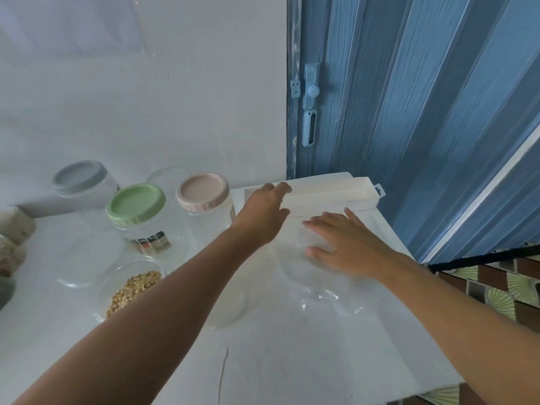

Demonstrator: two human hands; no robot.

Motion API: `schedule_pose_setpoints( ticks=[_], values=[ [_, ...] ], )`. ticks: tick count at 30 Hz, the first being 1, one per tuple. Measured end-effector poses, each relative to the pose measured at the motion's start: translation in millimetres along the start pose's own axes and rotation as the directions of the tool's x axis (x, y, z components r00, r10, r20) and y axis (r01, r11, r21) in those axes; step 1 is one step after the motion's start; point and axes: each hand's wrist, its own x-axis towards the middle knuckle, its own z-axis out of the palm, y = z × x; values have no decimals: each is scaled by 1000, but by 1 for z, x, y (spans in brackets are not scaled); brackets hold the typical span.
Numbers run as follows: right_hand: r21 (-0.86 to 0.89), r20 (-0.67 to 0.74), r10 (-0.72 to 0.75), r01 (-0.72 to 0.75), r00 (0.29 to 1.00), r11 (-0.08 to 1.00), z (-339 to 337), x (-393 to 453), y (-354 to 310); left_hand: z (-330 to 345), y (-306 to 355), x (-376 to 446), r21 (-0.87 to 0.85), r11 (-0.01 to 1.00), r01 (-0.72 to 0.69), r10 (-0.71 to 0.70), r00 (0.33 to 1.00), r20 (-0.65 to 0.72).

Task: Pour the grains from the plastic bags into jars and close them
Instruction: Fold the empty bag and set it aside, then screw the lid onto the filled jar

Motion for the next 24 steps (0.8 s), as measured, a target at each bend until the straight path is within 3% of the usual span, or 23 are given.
schedule_pose_setpoints(
  ticks=[2, 5, 13, 16, 18, 24],
  values=[
    [103, -45, -20, 24, 999, 994, -10, -3, -26, -19, 2, -23, -7, 1000, 0, 0, 1000, -7],
    [185, -5, -73, 72, 997, 980, -15, -3, -66, -48, 0, -65, -43, 999, 26, -28, 997, -69],
    [145, 112, -247, 230, 962, 962, 8, 4, -143, -104, -43, -183, -4, 965, 263, -246, 896, -369],
    [55, 199, -213, 206, 957, 977, 18, 10, -157, -113, -63, -213, -8, 901, 435, -419, 864, -278],
    [17, 239, -180, 181, 954, 983, 26, 13, -164, -115, -74, -229, -52, 877, 477, -477, 856, -197],
    [-10, 258, -123, 130, 958, 991, 34, 15, -177, -108, -97, -251, -9, 917, 399, -393, 898, -199]
  ],
)
